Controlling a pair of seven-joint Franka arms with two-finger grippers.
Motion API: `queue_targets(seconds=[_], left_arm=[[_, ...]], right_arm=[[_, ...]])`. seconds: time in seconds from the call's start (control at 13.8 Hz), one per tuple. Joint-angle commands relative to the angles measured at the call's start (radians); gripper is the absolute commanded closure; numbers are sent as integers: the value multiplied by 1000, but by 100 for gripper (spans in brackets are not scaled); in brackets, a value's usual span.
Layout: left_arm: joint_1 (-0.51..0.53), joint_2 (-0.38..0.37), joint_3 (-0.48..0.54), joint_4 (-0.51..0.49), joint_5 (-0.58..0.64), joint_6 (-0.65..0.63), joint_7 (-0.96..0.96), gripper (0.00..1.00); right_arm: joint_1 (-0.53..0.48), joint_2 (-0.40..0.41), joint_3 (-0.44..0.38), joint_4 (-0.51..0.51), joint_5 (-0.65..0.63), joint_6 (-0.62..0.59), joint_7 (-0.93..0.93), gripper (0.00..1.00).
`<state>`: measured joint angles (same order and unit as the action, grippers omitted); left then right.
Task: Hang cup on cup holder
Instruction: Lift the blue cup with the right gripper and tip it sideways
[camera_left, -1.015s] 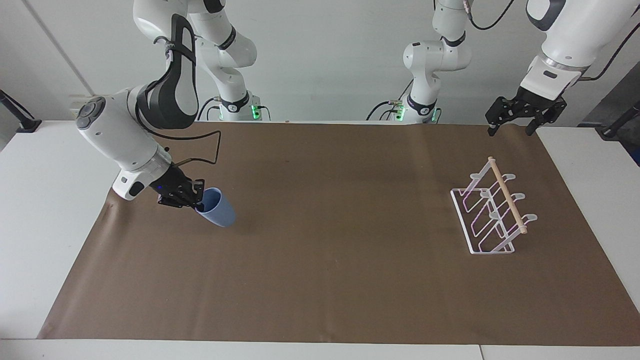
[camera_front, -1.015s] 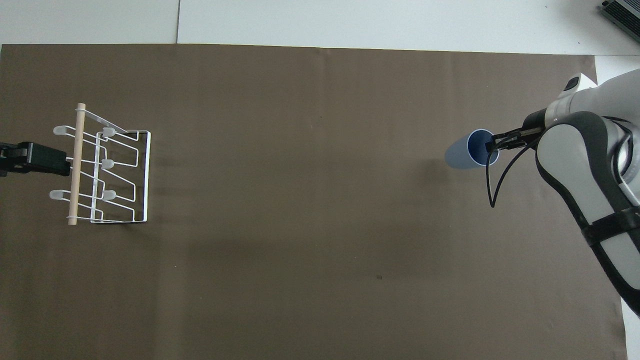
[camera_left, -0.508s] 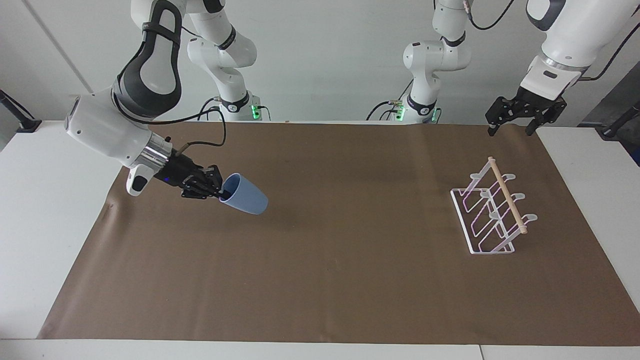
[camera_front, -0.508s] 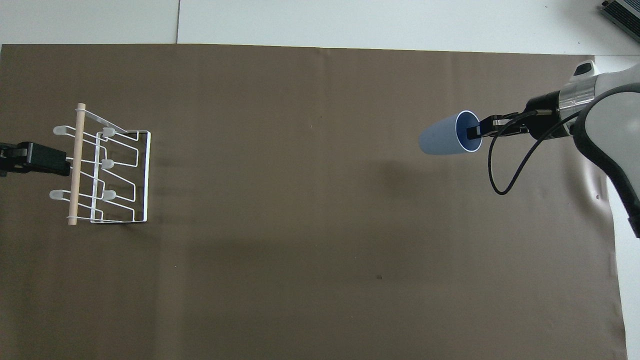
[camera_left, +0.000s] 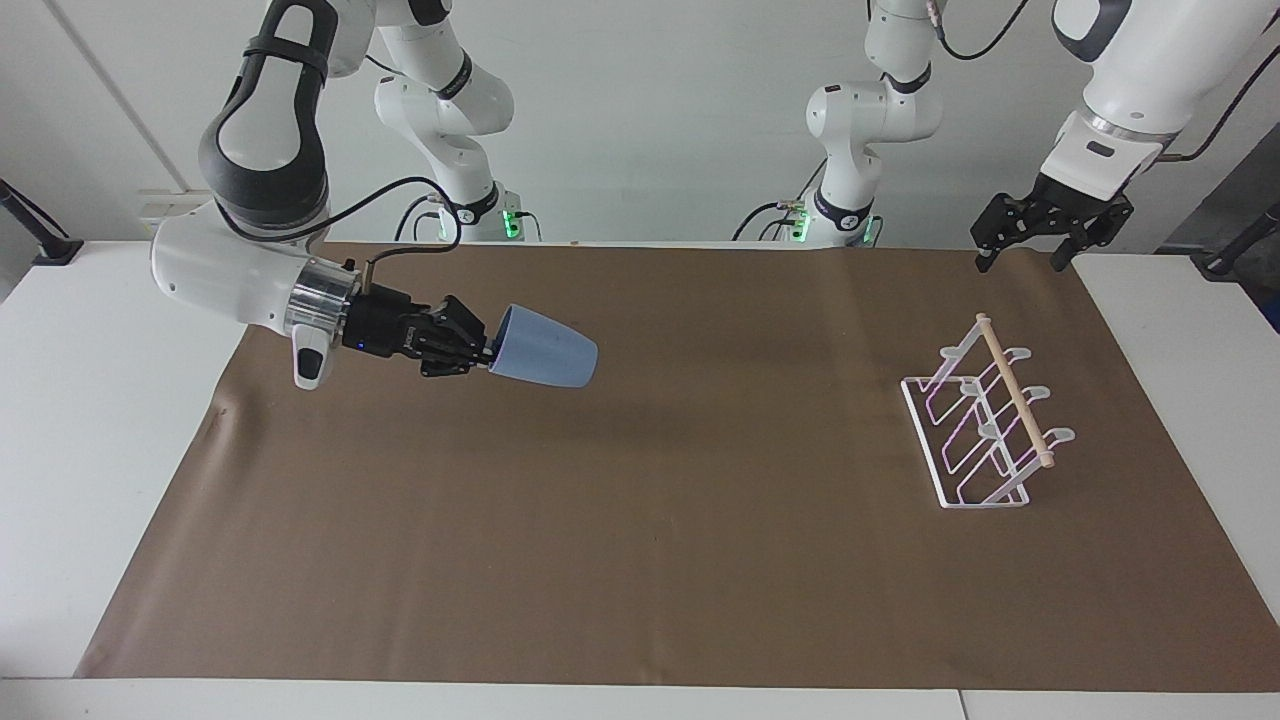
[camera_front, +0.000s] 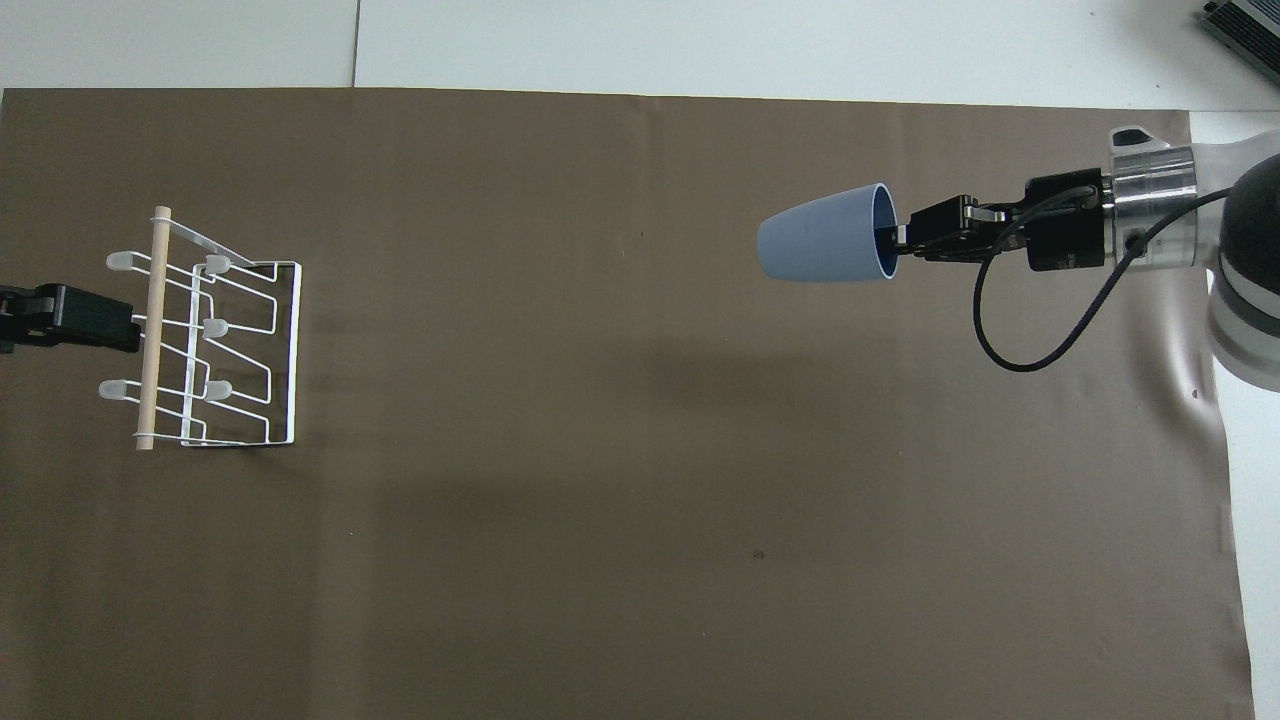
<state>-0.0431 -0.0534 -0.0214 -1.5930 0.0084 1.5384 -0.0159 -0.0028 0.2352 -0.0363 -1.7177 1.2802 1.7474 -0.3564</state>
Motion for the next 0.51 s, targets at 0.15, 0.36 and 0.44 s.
queue_targets(seconds=[0.15, 0.36, 0.44], left_arm=[[-3, -20, -11, -18, 10, -14, 2, 0], [-9, -28, -20, -19, 5, -64, 13, 0], [-12, -26, -25, -18, -5, -63, 1, 0]], right_arm=[[50, -86, 3, -150, 181, 20, 17, 100], [84, -99, 3, -187, 235, 32, 17, 100], [101, -108, 3, -201, 263, 46, 16, 100]])
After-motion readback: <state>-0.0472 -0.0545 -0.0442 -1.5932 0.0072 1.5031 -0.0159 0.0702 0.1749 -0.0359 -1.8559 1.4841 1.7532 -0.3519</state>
